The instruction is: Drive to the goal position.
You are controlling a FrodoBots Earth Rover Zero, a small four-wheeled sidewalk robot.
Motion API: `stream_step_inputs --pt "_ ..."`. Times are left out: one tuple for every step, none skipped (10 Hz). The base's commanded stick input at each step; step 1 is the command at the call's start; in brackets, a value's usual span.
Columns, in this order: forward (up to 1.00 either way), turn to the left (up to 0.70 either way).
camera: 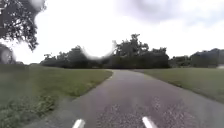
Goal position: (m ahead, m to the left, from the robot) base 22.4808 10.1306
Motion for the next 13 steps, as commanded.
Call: stream_step_inputs --pt "0.70 -0.04" --pt "0.70 0.00" --pt "0.70 0.00" --pt "0.70 0.00" --pt "0.70 0.00" --pt "0.70 0.00" --pt "0.70 0.00" --pt "0.70 0.00" --pt "0.70 0.00" --pt "0.70 0.00" --pt "0.70 0.00" --pt "0.70 0.00" --pt "0.70 0.00"
